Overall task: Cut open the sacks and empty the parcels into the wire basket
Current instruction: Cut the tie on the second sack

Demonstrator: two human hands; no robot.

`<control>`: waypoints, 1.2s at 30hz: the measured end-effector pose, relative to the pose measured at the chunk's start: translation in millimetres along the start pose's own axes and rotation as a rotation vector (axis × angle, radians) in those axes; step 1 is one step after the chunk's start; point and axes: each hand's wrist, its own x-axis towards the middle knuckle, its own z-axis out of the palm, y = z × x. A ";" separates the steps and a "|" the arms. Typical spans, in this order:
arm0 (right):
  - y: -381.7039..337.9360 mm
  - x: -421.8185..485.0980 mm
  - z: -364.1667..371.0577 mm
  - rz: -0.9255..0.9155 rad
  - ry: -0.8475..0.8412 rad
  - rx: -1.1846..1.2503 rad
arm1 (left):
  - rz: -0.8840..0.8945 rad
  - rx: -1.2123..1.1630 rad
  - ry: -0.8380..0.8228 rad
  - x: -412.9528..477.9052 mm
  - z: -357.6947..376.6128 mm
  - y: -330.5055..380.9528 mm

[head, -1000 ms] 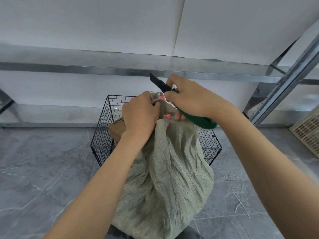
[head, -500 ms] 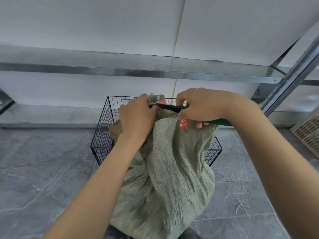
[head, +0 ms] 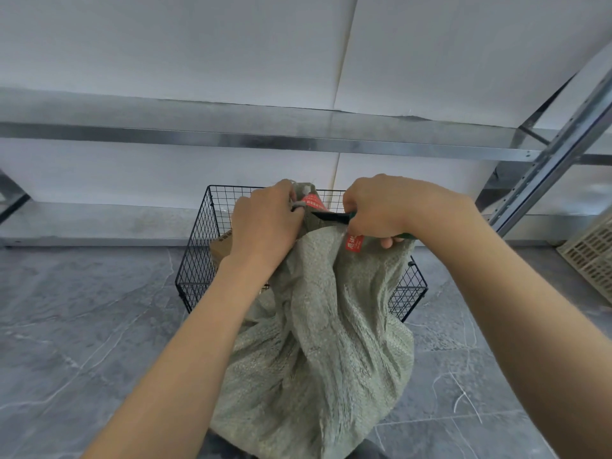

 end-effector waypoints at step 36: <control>14.6 17.4 42.3 -0.280 0.268 0.603 | -0.018 -0.267 0.260 -9.4 14.0 3.2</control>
